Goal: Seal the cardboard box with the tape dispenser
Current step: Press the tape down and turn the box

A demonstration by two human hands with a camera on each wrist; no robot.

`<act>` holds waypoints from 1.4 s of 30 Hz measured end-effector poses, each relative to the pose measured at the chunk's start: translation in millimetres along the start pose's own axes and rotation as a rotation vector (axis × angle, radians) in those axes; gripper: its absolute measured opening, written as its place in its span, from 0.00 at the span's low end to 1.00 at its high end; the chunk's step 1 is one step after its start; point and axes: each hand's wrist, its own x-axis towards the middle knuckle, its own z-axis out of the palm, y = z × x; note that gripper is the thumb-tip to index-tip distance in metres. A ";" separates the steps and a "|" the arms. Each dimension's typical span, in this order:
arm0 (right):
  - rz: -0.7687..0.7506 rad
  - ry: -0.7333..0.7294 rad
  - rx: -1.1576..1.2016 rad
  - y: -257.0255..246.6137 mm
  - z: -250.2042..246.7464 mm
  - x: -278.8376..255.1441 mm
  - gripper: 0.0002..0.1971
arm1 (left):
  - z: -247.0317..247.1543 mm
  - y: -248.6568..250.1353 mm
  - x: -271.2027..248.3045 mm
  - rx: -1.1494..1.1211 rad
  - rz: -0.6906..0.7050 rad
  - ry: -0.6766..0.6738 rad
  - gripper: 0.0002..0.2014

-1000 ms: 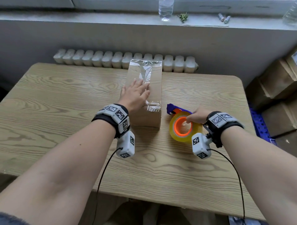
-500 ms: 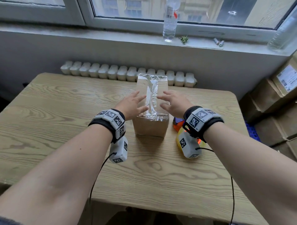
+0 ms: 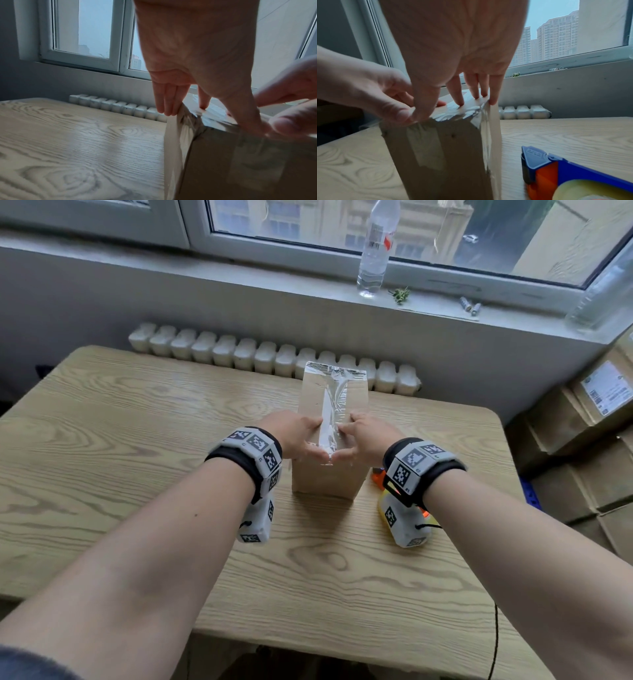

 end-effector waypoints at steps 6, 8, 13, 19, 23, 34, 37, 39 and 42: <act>-0.006 0.012 -0.047 -4.9 0.8 1.8 0.29 | -1.5 -0.2 -2.1 0.026 0.021 0.051 0.42; 0.001 0.014 -0.051 -6.6 0.5 3.5 0.29 | -1.0 0.4 -2.7 0.025 0.024 0.069 0.40; 0.021 0.048 -0.050 -9.7 3.2 6.3 0.27 | -0.5 1.3 0.0 0.053 0.009 0.071 0.37; 0.016 0.042 -0.033 -8.0 3.1 4.3 0.12 | -4.3 0.8 1.4 0.029 -0.022 0.012 0.32; 0.016 0.013 -0.013 -6.0 -0.8 2.5 0.10 | -4.9 -2.7 3.2 0.020 -0.005 -0.012 0.38; -0.048 -0.043 -0.120 1.9 -3.5 0.4 0.28 | 1.3 -9.6 9.4 -0.021 -0.024 -0.045 0.43; -0.079 -0.060 -0.111 8.4 -3.6 -0.8 0.32 | 0.8 -10.3 10.1 0.009 -0.033 -0.084 0.47; -0.066 -0.116 -0.047 17.4 -7.4 -4.3 0.40 | -2.8 -11.3 9.6 0.041 -0.039 -0.165 0.52; -0.035 -0.175 -0.035 28.5 -10.9 -10.9 0.47 | -4.8 -12.7 8.3 0.067 -0.065 -0.232 0.56</act>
